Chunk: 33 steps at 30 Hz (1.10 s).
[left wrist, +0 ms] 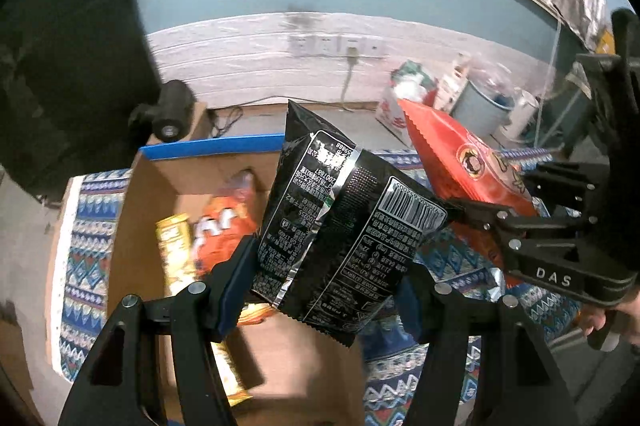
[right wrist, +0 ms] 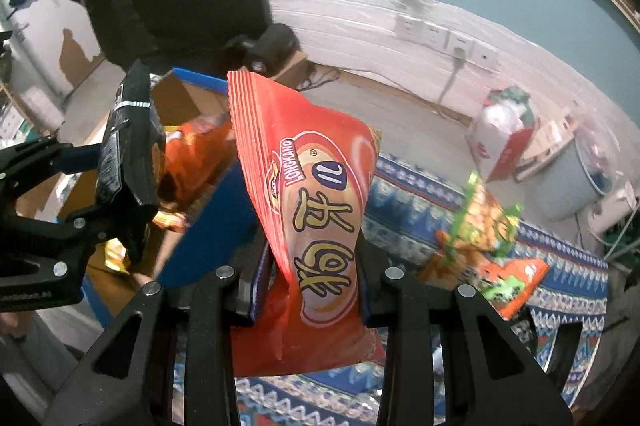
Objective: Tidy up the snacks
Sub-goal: 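Carry both bags over the cardboard box and open both tools to drop them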
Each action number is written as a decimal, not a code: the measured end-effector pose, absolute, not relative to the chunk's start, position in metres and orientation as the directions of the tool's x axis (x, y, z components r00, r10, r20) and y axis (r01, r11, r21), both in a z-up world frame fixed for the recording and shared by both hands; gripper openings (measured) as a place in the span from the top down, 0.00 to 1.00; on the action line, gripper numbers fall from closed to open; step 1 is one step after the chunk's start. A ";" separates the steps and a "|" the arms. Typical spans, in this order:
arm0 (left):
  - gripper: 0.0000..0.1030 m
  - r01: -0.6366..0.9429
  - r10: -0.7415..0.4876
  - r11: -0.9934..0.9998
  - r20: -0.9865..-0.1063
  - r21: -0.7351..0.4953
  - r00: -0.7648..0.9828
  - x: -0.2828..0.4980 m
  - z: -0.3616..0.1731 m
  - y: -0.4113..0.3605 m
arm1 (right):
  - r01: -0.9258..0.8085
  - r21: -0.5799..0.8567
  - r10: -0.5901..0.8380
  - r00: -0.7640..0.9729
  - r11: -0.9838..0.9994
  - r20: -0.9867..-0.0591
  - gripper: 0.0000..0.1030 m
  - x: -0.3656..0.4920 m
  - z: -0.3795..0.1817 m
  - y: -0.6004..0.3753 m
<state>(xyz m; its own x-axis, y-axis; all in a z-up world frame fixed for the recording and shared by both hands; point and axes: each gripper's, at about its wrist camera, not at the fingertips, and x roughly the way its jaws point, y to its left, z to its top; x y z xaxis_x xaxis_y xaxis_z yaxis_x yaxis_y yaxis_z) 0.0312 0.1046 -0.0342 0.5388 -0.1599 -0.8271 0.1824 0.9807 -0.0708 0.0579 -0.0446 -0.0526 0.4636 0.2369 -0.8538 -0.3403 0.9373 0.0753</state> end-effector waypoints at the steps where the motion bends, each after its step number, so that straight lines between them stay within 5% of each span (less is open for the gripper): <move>1: 0.37 0.174 -0.153 0.982 -0.826 -0.068 0.542 0.031 -0.033 0.109 | -0.348 0.076 0.241 0.463 0.935 -0.853 0.68 0.059 -0.052 -0.039; 33: 0.36 -0.111 0.020 0.993 -0.920 -0.026 0.392 0.021 -0.085 0.232 | -0.482 0.132 0.327 0.346 0.866 -0.879 0.68 0.088 -0.074 0.096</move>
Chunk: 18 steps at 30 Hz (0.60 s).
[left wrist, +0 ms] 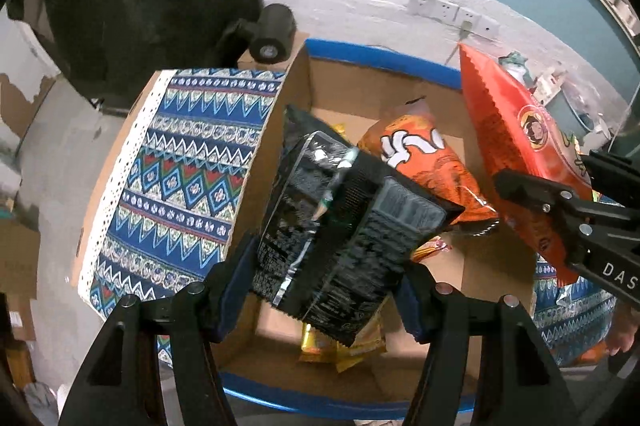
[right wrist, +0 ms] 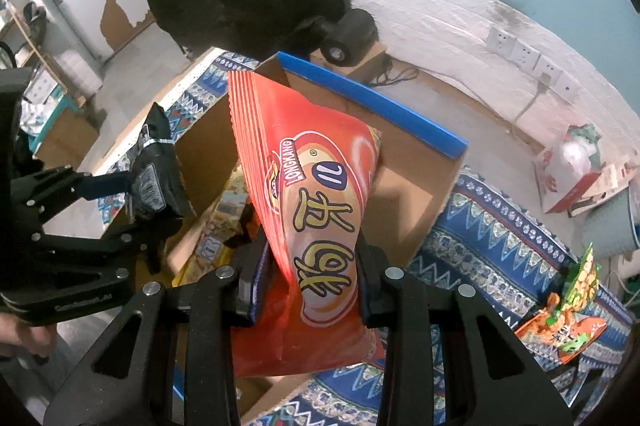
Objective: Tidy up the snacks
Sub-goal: 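Carry both bags over the cardboard box and open both tools to drop them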
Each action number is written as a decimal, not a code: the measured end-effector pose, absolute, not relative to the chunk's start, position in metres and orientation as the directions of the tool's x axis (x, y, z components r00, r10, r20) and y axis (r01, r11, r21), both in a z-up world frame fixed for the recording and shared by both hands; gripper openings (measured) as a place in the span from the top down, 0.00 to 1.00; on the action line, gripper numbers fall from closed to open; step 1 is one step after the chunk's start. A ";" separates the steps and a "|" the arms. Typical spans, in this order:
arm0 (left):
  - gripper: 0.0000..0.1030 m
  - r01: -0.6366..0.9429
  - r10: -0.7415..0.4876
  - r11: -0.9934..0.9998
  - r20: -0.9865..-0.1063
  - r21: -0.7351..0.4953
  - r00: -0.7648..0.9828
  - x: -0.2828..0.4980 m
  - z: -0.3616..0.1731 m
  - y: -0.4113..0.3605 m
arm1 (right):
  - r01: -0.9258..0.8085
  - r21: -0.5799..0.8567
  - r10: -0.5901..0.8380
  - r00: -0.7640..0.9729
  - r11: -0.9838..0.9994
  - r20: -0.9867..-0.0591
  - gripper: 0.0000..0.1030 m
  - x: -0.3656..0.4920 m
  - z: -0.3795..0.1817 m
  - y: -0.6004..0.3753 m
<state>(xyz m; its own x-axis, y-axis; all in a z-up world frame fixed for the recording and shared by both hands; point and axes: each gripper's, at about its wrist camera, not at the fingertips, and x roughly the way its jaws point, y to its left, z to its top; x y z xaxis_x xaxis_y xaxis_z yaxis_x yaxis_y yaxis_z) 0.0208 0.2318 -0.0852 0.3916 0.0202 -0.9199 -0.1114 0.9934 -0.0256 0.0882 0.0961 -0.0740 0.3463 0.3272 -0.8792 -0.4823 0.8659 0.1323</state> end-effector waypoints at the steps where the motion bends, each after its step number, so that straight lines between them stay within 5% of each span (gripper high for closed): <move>1: 0.36 -0.113 0.019 0.993 -0.920 -0.028 0.391 0.021 -0.085 0.232 | -0.481 0.135 0.328 0.345 0.866 -0.879 0.68 0.089 -0.075 0.097; 8: 0.26 -0.107 0.047 0.994 -0.906 0.002 0.421 0.019 -0.075 0.227 | -0.482 0.159 0.353 0.344 0.862 -0.870 0.61 0.096 -0.077 0.100; 13: 0.26 -0.089 0.034 0.996 -0.904 -0.005 0.425 0.020 -0.073 0.221 | -0.469 0.184 0.379 0.365 0.864 -0.851 0.36 0.097 -0.066 0.095; 18: 0.26 -0.064 0.022 0.998 -0.900 -0.006 0.436 0.019 -0.067 0.211 | -0.453 0.191 0.386 0.391 0.871 -0.836 0.34 0.095 -0.051 0.083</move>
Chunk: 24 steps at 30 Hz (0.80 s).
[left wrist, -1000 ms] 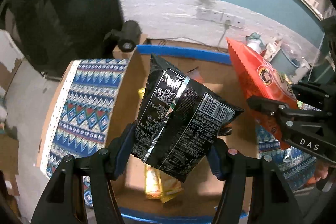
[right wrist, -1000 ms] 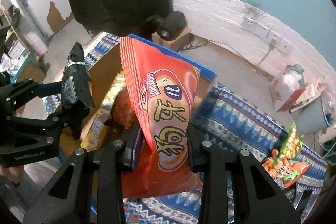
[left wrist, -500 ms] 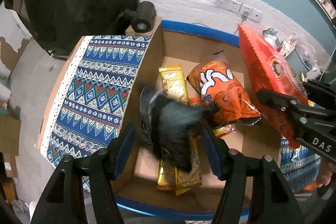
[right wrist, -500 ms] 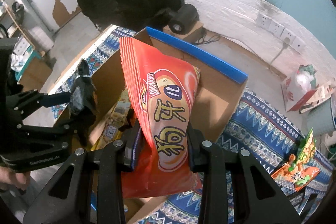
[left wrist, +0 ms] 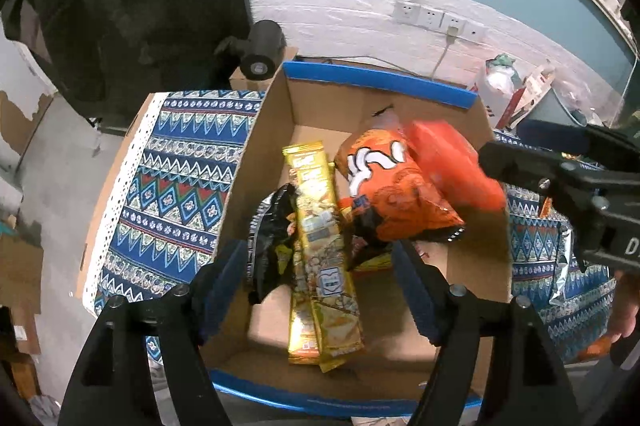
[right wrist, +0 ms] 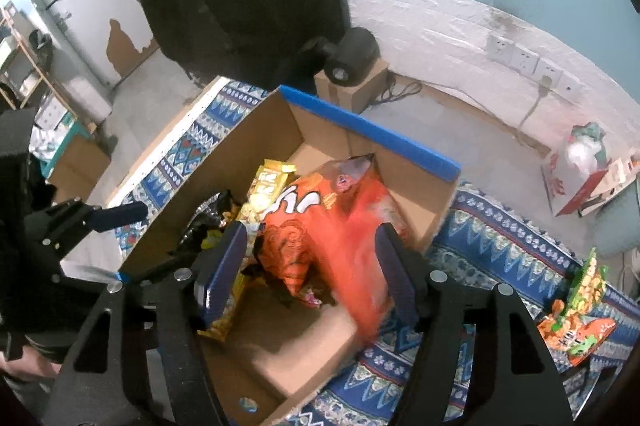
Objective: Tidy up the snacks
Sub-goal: 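Carry both bags over the cardboard box and open both tools to drop them, then move both tools back over the remaining snack pile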
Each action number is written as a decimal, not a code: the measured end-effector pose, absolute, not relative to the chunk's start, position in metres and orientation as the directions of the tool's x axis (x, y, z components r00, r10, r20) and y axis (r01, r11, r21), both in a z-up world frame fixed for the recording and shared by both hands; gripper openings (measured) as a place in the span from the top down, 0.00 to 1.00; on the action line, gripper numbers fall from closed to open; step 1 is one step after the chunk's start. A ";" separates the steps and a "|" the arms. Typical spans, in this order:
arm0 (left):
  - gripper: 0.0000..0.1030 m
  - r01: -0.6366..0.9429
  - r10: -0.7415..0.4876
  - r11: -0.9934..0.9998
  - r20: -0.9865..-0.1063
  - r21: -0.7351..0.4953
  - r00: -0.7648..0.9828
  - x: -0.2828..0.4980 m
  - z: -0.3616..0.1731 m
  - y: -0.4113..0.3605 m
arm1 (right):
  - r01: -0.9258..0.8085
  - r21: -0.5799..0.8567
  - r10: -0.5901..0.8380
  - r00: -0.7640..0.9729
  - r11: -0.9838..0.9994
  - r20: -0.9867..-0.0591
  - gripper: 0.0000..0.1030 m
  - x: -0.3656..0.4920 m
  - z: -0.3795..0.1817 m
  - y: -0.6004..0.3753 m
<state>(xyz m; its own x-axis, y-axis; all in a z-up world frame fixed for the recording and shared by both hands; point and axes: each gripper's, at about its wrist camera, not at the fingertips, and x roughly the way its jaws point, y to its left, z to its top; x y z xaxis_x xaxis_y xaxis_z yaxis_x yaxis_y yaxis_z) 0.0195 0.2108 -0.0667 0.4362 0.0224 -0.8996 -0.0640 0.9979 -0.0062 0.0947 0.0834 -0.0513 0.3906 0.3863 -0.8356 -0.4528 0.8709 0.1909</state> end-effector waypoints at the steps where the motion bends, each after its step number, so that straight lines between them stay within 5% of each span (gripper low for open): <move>1: 0.26 -0.058 0.018 0.998 -0.898 -0.008 0.440 0.020 -0.065 0.209 | -0.452 0.189 0.385 0.395 0.872 -0.834 0.33 0.094 -0.049 0.081; 24: 0.23 0.141 -0.049 0.990 -0.889 0.018 0.455 0.020 -0.048 0.110 | -0.331 0.072 0.226 0.453 0.941 -0.862 0.28 0.055 -0.040 -0.026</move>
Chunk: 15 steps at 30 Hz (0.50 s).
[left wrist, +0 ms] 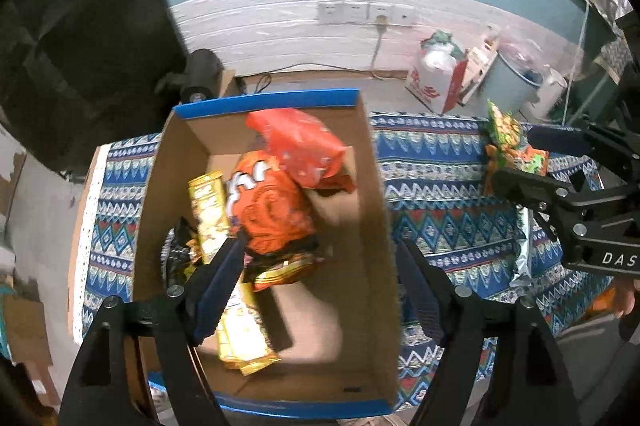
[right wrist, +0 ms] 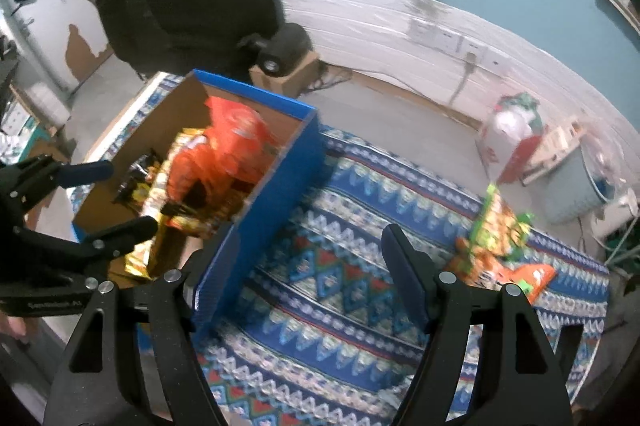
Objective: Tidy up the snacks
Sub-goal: 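Move both tools back over the remaining snack pile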
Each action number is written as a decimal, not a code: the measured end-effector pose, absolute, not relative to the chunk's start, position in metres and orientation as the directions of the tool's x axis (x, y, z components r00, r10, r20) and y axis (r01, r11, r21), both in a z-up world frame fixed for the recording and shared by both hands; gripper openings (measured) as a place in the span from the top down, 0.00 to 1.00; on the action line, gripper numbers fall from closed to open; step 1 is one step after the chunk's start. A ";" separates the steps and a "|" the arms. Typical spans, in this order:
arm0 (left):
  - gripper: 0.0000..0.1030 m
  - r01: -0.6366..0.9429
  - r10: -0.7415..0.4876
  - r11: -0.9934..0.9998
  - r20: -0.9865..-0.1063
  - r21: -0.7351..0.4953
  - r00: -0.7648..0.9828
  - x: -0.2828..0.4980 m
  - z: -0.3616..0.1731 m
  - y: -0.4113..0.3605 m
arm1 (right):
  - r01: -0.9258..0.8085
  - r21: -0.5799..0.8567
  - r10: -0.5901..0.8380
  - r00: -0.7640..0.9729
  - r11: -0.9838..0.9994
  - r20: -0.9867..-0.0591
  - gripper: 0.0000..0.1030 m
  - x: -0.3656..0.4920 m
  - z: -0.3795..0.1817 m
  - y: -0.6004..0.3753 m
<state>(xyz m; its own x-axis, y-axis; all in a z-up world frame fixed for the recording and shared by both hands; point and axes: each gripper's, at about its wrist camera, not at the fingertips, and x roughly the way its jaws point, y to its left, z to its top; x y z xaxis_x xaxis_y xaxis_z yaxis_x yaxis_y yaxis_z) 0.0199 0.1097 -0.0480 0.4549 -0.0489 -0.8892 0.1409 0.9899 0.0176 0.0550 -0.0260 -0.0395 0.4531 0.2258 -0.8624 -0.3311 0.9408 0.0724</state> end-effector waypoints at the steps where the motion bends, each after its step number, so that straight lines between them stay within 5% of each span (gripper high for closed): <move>1: 0.23 0.147 -0.047 0.989 -0.890 0.023 0.453 0.020 -0.048 0.105 | -0.325 0.069 0.219 0.455 0.943 -0.863 0.28 0.054 -0.040 -0.030; 15: 0.23 0.261 -0.072 0.964 -0.896 0.050 0.438 0.024 -0.047 0.033 | -0.227 0.045 0.147 0.458 0.973 -0.877 0.27 0.029 -0.048 -0.099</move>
<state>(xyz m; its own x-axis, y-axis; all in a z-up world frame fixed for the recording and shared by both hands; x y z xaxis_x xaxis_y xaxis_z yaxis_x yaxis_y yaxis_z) 0.0241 0.0331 -0.0473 0.4385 -0.0719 -0.8959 0.2608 0.9641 0.0503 0.0286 -0.0994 -0.0479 0.4577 0.1473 -0.8768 -0.2274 0.9728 0.0448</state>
